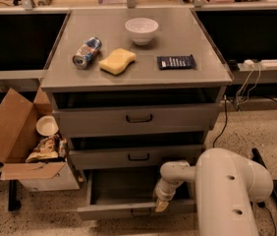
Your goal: Open bottom drawer
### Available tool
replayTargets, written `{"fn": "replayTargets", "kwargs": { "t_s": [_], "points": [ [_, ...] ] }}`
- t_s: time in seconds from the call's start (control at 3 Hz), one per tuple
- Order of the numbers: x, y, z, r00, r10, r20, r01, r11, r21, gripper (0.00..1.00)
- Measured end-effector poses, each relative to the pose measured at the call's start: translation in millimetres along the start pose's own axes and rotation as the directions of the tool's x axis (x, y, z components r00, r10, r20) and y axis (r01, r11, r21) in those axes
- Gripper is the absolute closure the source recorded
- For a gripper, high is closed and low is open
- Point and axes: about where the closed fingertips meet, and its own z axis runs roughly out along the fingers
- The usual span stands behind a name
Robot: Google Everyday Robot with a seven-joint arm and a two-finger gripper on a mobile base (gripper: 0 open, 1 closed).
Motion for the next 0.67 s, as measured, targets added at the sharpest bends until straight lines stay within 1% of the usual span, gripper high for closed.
{"fn": "replayTargets", "kwargs": {
  "t_s": [0.33, 0.67],
  "points": [
    [-8.9, 7.5, 0.7, 1.000, -0.003, 0.006, 0.003, 0.9997, -0.023, 1.00],
    [-6.7, 7.5, 0.1, 1.000, -0.003, 0.006, 0.003, 0.9997, -0.023, 1.00]
  ]
}}
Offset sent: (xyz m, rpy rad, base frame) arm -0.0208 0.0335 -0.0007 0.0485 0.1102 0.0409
